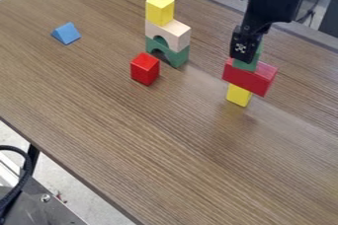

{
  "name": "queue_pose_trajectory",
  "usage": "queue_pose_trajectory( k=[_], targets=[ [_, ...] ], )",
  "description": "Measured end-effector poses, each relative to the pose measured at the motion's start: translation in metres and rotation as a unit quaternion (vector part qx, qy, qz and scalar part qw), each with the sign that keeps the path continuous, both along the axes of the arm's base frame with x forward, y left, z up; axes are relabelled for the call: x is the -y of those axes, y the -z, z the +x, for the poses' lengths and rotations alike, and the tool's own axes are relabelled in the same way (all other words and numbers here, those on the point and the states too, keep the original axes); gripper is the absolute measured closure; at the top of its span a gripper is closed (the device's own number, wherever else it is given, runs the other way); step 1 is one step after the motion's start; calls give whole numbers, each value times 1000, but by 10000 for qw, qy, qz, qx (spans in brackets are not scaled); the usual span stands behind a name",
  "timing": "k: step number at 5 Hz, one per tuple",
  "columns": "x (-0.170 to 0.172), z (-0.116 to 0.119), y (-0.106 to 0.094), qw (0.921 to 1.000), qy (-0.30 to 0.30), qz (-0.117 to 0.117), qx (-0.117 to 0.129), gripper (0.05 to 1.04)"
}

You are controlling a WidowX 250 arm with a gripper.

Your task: Place the green cube on top of the white arch

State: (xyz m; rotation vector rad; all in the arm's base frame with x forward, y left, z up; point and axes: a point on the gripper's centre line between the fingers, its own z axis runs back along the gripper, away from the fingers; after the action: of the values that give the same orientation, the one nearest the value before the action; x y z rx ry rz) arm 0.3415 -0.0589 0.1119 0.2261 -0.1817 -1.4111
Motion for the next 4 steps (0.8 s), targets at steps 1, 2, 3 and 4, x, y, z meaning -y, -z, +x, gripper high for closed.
queue_pose_trajectory(
  k=[1, 2, 3, 4],
  targets=[
    [0, -2, 9, 9999, 1, 28, -127, 422],
    [0, -3, 10, 9999, -49, 4, -120, 536],
    [-1, -5, 11, 9998, -82, 11, -186, 536],
    [-6, -5, -1, 9994, 65, 260, -215, 536]
  ],
)
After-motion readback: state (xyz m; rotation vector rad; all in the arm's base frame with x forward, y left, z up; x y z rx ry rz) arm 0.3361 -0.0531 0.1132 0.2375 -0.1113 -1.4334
